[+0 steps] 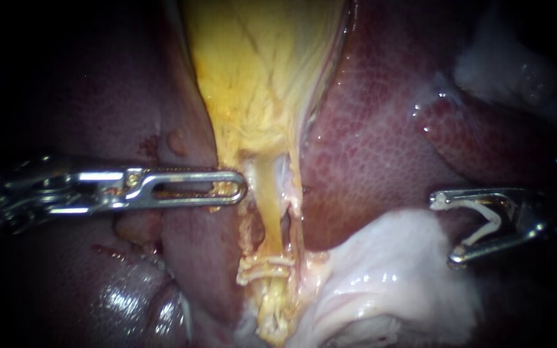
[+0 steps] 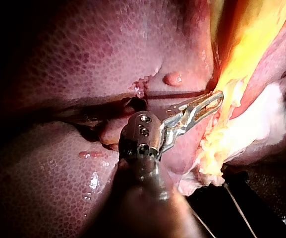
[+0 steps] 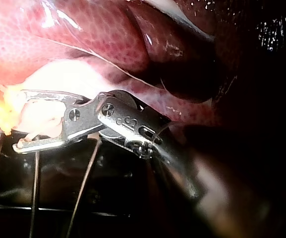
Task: Clipping third clip left tube
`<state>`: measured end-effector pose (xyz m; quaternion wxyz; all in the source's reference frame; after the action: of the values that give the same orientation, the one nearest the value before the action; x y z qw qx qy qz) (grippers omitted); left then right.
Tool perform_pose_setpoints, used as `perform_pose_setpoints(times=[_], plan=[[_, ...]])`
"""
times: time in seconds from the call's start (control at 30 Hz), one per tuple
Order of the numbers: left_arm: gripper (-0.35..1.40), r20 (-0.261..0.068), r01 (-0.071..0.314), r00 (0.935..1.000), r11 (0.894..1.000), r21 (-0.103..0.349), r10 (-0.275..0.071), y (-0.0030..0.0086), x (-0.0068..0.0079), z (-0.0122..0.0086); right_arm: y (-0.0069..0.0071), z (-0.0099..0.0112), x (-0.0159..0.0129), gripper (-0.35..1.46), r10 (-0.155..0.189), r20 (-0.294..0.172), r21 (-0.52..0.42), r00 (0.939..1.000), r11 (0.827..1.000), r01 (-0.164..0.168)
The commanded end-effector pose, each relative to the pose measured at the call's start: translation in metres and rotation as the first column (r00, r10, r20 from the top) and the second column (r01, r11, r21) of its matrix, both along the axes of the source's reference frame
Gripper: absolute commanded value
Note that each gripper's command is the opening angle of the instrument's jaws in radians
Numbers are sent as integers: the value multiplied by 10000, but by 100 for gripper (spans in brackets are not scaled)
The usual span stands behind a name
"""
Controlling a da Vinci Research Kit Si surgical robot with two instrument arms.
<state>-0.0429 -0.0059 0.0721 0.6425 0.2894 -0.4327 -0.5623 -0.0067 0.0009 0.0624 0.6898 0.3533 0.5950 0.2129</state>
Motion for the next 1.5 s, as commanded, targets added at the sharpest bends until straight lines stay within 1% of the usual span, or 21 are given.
perform_pose_setpoints(times=[0.03, 0.2, 0.33, 0.37, 0.43, 0.47, 0.57, 0.67, 0.77, 0.93, 1.07, 1.2, 1.3, 1.5], plan=[[-35, 2, 0, 10000, 10000, 0, 0, 0, 0, 0, 0, 0, 0, 60, 1, 3, 1, 10000, 10000, -1], [-35, 5, -3, 10000, 10000, 2, 3, 0, 0, 0, 0, 0, 0, 60, 2, 3, 1, 10000, 10000, -2], [-35, 46, -43, 10000, 10000, 52, 43, 4, 7, -8, 0, 0, 0, 60, 4, 3, 1, 10000, 10000, -4], [-35, 96, -95, 9999, 9999, 98, 94, 8, 12, -12, 0, 0, 0, 60, 6, 5, 0, 10000, 10000, -6], [-35, 18, -4, 10000, 9999, 107, 4, 15, 21, -21, 0, 0, 1, 60, 6, 5, 0, 10000, 10000, -6], [-35, -24, 48, 10000, 9999, 131, -48, 21, 30, -27, 0, 0, 1, 60, 6, 5, 0, 10000, 10000, -6], [-35, -15, 335, 9994, 9994, 96, -335, 35, 50, -41, 0, 0, 1, 60, 5, 4, -1, 10000, 10000, -5], [-35, -12, 497, 9988, 9987, 74, -497, 42, 64, -49, 0, 0, 1, 60, 9, 4, -2, 10000, 10000, -9], [-35, 9, 513, 9987, 9987, 73, -513, 42, 68, -50, -1, 0, 3, 60, 18, 7, -13, 10000, 10000, -18], [-35, -12, 538, 9986, 9985, 56, -538, 39, 66, -51, -6, 6, 12, 60, 40, 5, -75, 10000, 10000, -40], [-35, -14, 541, 9985, 9985, 56, -541, 38, 65, -51, -13, 18, 33, 60, -9, -117, -175, 9999, 9998, 6], [-35, -17, 544, 9985, 9985, 52, -544, 38, 65, -51, -24, 36, 64, 60, -106, -311, -357, 9995, 9993, 95], [-35, -22, 549, 9985, 9985, 46, -549, 37, 64, -50, -29, 52, 95, 60, 17, -465, -270, 9989, 9996, -30], [-35, -28, 556, 9985, 9984, 41, -556, 37, 63, -50, -34, 82, 145, 60, 164, -752, -173, 9970, 9997, -178]])
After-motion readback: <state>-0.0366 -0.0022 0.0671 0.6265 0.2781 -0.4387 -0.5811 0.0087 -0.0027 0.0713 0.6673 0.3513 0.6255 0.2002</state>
